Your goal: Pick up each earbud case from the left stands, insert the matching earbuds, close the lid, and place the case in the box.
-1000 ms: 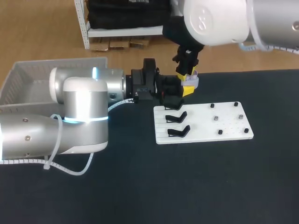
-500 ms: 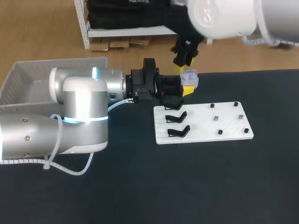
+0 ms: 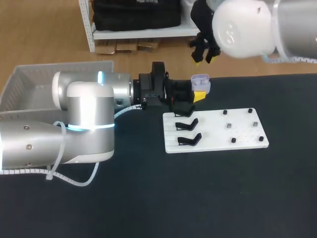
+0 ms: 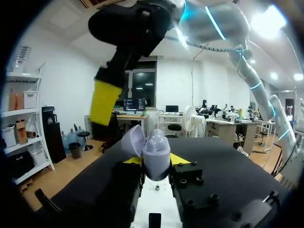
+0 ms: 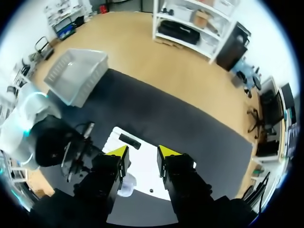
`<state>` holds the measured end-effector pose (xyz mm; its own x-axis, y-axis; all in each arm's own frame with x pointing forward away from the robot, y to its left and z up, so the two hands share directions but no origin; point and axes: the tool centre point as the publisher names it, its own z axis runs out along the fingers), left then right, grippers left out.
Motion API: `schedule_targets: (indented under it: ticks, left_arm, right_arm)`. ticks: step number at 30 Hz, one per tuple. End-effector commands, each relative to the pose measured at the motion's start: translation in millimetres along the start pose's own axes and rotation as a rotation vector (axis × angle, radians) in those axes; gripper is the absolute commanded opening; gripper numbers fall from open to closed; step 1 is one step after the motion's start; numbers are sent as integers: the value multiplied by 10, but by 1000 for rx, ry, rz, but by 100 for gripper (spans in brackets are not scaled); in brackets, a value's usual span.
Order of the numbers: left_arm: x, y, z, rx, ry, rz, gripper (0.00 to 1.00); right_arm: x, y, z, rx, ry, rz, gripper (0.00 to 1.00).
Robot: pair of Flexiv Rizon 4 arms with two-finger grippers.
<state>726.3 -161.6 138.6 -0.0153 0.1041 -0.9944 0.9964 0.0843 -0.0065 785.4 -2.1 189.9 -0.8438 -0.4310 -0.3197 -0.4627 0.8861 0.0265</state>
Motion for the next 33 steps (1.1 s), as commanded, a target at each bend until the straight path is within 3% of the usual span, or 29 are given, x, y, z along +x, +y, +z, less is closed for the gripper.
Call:
schedule_targets:
  ticks: [1,18,21,23,25,27,28,33]
  left_arm:
    - [14,-13,-2,-6,-7,4,0]
    - [14,-13,-2,-6,-7,4,0]
    - [14,-13,-2,-6,-7,4,0]
    - [14,-13,-2,-6,-7,4,0]
    - [14,-13,-2,-6,-7,4,0]
    - [14,-13,-2,-6,-7,4,0]
    - [-10,-11,-46,-3,-8,15,0]
    - [-101,32,-399,-16,-12,61,0]
  right_arm:
    - [45,-8,98,10,9,26,38]
    - [463,145,-33,-15,25,41,39]
    - [433,126,-97,-8,-33,78,39]
    - [377,51,-178,-22,-100,168,40]
    - [348,-54,-280,-64,-182,283,81]
    - [369,-152,-357,-97,-254,373,83]
    - [387,-200,-380,-108,-293,426,100]
    - [387,-200,-380,-108,-293,426,100]
